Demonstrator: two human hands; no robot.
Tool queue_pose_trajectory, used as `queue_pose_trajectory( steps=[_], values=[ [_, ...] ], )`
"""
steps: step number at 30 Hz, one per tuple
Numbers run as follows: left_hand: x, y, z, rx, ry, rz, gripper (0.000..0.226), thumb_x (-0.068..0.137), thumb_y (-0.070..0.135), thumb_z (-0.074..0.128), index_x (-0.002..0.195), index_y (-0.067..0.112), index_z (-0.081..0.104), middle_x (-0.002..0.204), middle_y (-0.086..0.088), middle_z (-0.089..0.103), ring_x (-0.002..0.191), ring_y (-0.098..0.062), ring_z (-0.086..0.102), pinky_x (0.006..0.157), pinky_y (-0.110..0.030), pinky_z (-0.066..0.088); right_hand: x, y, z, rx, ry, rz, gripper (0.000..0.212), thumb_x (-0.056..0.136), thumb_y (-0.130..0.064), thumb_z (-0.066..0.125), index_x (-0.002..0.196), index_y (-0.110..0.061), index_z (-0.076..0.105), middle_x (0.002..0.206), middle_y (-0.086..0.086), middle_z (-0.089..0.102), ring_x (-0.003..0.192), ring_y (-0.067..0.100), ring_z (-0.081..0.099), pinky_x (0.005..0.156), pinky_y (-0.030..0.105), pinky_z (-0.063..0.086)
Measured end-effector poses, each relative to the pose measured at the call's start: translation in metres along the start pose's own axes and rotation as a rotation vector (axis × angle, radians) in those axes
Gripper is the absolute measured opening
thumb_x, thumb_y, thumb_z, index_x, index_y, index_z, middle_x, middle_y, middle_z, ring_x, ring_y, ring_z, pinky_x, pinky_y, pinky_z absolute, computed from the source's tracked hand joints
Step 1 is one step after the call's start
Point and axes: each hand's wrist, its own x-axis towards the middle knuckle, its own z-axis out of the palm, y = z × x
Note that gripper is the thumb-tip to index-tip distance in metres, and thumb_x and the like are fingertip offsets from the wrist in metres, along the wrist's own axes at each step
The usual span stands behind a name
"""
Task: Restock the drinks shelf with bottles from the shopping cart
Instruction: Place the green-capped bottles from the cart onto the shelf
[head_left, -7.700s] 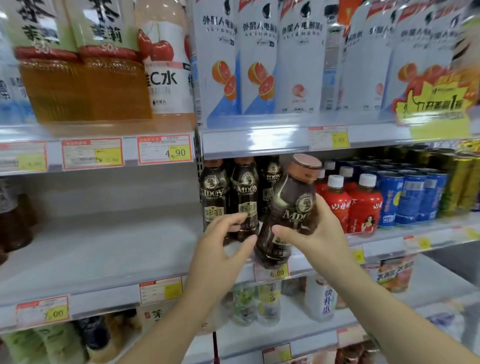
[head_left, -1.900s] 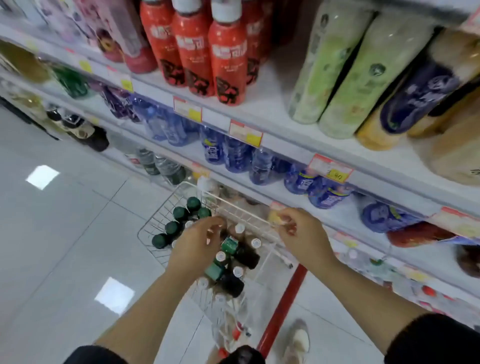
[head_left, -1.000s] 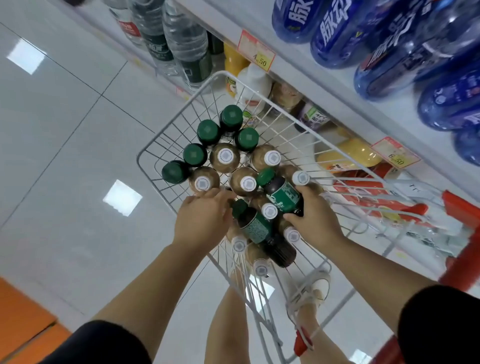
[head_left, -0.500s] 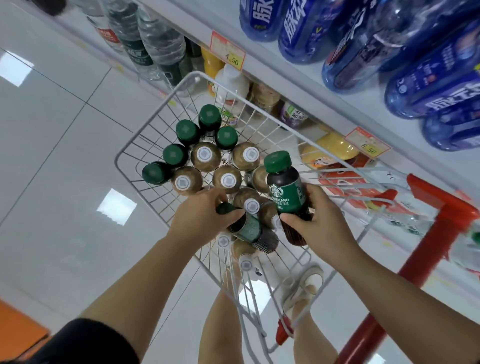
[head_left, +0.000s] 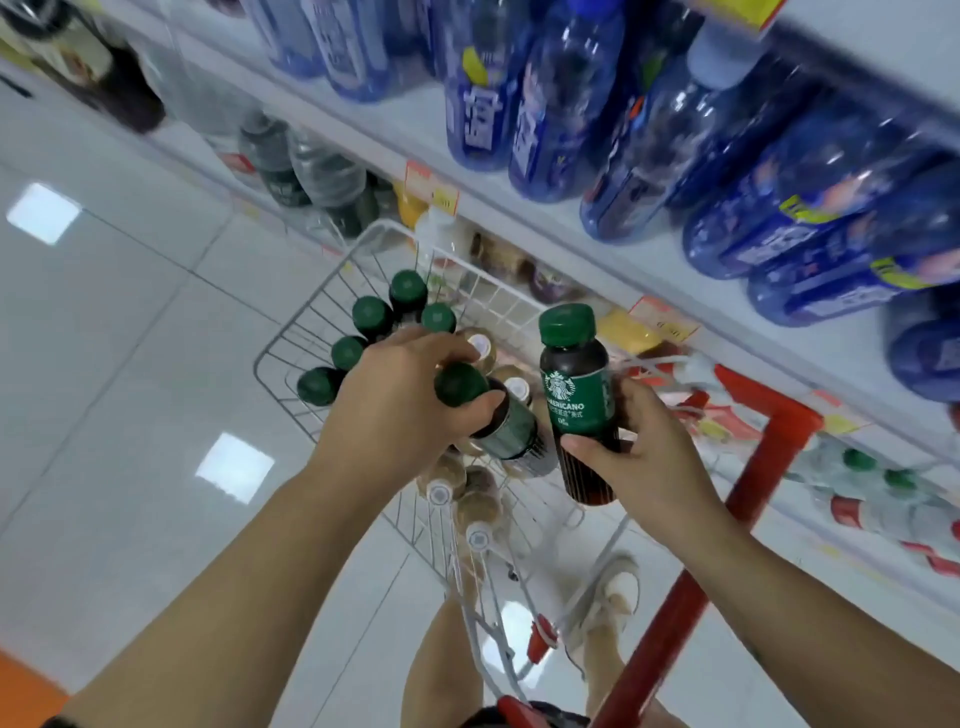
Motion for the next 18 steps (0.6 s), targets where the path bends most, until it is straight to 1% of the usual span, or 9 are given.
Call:
queue_pose_trajectory(
  steps=[2,5,7,9,11,13,15,17,18],
  values=[
    [-0.002,0.034,-0.026,-0.046,0.057,0.072,0.038,0.073,0.042,0.073,0.105,0.024,0.067,0.091,0.014,0.056,0.082,-0.006,0.055,0.077,-0.023,0.049,-0.013,-0.024,-0.019,0.020,0.040,-0.049,0.049,0.075,-0.015,0.075,0.116,-0.024,0.050,0.107,-0.012,0.061,0.102,0.006,0.056,0.085,0.019,0.041],
    [-0.007,0.090,-0.063,-0.033,0.128,0.219,0.042,0.075,0.042,0.072,0.112,0.024,0.064,0.102,0.009,0.062,0.090,-0.009,0.057,0.080,-0.025,0.049,-0.037,-0.062,-0.056,0.070,0.131,-0.134,0.047,0.074,-0.011,0.075,0.111,-0.026,0.050,0.103,-0.011,0.062,0.098,0.008,0.059,0.081,0.017,0.042],
    [-0.011,0.129,-0.084,-0.049,0.189,0.324,0.044,0.075,0.042,0.072,0.114,0.023,0.063,0.108,0.006,0.064,0.092,-0.011,0.058,0.082,-0.029,0.049,-0.055,-0.088,-0.085,0.111,0.175,-0.201,0.045,0.075,-0.008,0.074,0.104,-0.032,0.050,0.100,-0.017,0.062,0.095,0.001,0.059,0.078,0.014,0.042],
    [-0.020,0.166,-0.103,-0.086,0.268,0.443,0.047,0.073,0.045,0.069,0.115,0.025,0.063,0.110,0.008,0.063,0.092,-0.009,0.058,0.082,-0.034,0.052,-0.077,-0.112,-0.114,0.130,0.218,-0.269,0.044,0.074,-0.008,0.074,0.099,-0.035,0.051,0.100,-0.020,0.061,0.096,-0.005,0.057,0.077,0.012,0.043],
    [-0.031,0.204,-0.121,-0.114,0.320,0.554,0.047,0.073,0.047,0.064,0.115,0.027,0.062,0.115,0.011,0.059,0.092,-0.005,0.055,0.079,-0.034,0.053,-0.103,-0.134,-0.142,0.137,0.263,-0.323,0.043,0.074,-0.011,0.074,0.101,-0.036,0.051,0.101,-0.022,0.060,0.097,-0.007,0.056,0.075,0.010,0.043],
    [-0.042,0.243,-0.136,-0.141,0.369,0.676,0.046,0.075,0.047,0.061,0.116,0.025,0.060,0.117,0.010,0.055,0.097,-0.004,0.054,0.078,-0.034,0.052,-0.130,-0.154,-0.170,0.159,0.292,-0.377,0.043,0.075,-0.017,0.074,0.108,-0.034,0.052,0.105,-0.021,0.062,0.100,-0.007,0.056,0.073,0.008,0.044],
    [-0.054,0.279,-0.148,-0.230,0.421,0.786,0.043,0.076,0.039,0.064,0.115,0.022,0.061,0.117,0.006,0.055,0.102,-0.006,0.055,0.080,-0.035,0.052,-0.159,-0.173,-0.197,0.213,0.314,-0.427,0.048,0.072,-0.025,0.073,0.116,-0.029,0.054,0.109,-0.019,0.064,0.101,-0.005,0.058,0.072,0.006,0.047],
    [-0.066,0.313,-0.158,-0.339,0.450,0.850,0.040,0.077,0.030,0.069,0.115,0.022,0.061,0.115,0.007,0.055,0.105,-0.006,0.055,0.086,-0.031,0.051,-0.186,-0.190,-0.221,0.253,0.348,-0.487,0.057,0.065,-0.033,0.071,0.119,-0.028,0.055,0.111,-0.016,0.066,0.102,-0.002,0.060,0.075,0.011,0.049],
    [-0.072,0.329,-0.161,-0.398,0.454,0.873,0.039,0.077,0.027,0.070,0.114,0.024,0.060,0.113,0.009,0.055,0.106,-0.004,0.055,0.088,-0.029,0.050,-0.197,-0.197,-0.232,0.276,0.376,-0.521,0.059,0.062,-0.032,0.072,0.119,-0.026,0.056,0.110,-0.013,0.067,0.103,0.001,0.061,0.076,0.014,0.050]
  ],
)
